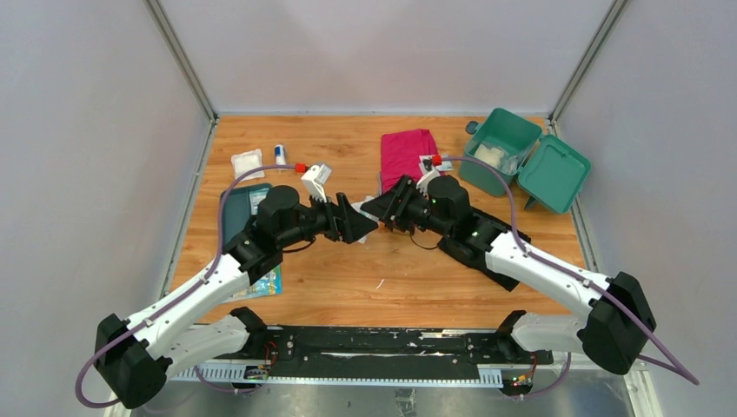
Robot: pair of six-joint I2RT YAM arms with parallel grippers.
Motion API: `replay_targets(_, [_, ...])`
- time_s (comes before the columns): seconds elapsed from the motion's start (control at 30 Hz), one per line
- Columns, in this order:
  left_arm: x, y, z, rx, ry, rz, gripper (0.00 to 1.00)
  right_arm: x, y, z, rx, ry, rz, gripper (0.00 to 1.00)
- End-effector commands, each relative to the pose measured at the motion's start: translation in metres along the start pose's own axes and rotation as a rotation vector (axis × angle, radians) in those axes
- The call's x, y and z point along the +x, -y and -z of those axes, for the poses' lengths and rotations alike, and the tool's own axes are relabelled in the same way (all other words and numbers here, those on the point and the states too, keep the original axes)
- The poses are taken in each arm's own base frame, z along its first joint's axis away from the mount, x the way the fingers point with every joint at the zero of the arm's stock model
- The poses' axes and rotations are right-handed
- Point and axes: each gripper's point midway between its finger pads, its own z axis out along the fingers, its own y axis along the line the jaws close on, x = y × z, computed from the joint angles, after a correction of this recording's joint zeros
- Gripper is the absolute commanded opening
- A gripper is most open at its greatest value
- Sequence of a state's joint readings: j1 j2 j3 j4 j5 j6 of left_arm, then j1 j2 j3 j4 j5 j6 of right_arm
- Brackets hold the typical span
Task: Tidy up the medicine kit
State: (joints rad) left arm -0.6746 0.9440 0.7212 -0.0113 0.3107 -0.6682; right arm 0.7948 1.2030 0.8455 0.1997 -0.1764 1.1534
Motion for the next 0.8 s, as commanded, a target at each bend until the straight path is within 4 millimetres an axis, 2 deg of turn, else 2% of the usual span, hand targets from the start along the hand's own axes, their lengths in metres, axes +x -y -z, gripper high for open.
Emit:
replay_targets(0.0, [-0.011, 0.014, 0.006, 0.043, 0.037, -0.036, 0.88, -0.030, -0.012, 0.019, 0.052, 0.130, 0.108, 0.33])
replay_targets(0.1, [-0.012, 0.008, 0.011, -0.007, 0.024, -0.059, 1.00, -0.061, 0.003, 0.041, 0.165, 0.235, 0.212, 0.30])
replay_targets(0.27, [-0.019, -0.023, 0.032, -0.229, 0.015, -0.138, 1.00, -0.120, 0.033, 0.083, 0.367, 0.370, 0.337, 0.27])
replay_targets(0.3, [-0.017, -0.029, 0.037, -0.270, 0.001, -0.143, 1.00, -0.133, 0.047, 0.092, 0.431, 0.388, 0.349, 0.26])
replay_targets(0.4, [-0.016, -0.053, 0.053, -0.416, -0.024, -0.179, 1.00, -0.179, 0.072, 0.115, 0.566, 0.440, 0.364, 0.24])
replay_targets(0.5, [-0.008, -0.066, 0.063, -0.486, -0.057, -0.191, 1.00, -0.224, 0.102, 0.133, 0.677, 0.488, 0.327, 0.23])
replay_targets(0.6, [-0.004, -0.074, 0.071, -0.527, -0.066, -0.201, 1.00, -0.265, 0.121, 0.141, 0.746, 0.533, 0.292, 0.22])
replay_targets(0.67, [-0.001, -0.079, 0.077, -0.549, -0.060, -0.209, 1.00, -0.287, 0.143, 0.142, 0.796, 0.545, 0.253, 0.22])
replay_targets(0.7, [0.000, -0.083, 0.080, -0.566, -0.053, -0.208, 1.00, -0.300, 0.148, 0.142, 0.807, 0.561, 0.237, 0.22])
replay_targets(0.77, [0.002, -0.090, 0.085, -0.596, -0.042, -0.205, 1.00, -0.317, 0.170, 0.135, 0.825, 0.558, 0.196, 0.22])
